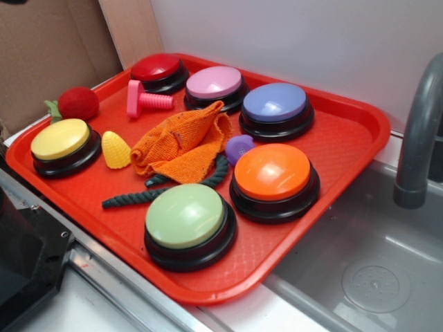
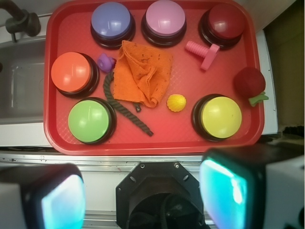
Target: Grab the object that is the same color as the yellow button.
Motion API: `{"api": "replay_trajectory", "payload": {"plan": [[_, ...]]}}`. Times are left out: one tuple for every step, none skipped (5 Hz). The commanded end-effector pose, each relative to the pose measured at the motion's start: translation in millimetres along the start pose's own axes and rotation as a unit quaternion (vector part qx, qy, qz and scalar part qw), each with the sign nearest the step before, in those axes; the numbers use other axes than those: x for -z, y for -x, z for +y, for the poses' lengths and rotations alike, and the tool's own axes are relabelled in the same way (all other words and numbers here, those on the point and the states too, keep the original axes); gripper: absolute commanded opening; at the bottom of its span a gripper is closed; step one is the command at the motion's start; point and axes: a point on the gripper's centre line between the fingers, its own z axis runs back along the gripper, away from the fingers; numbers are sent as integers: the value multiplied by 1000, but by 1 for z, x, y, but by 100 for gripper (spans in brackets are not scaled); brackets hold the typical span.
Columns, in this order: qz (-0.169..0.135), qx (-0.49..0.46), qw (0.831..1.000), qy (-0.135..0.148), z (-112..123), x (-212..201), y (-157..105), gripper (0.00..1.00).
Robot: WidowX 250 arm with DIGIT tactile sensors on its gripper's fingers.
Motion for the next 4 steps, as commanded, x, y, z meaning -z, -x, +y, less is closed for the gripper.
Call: {"api": "replay_trajectory", "payload": {"plan": [[0,0,1000,0,0,0,0,100],[-25,61,998,19,7,16,-12,100],[-34,98,995,-8,15,34,-17,100],[-51,175,983,-20,29,60,-26,100]]}}
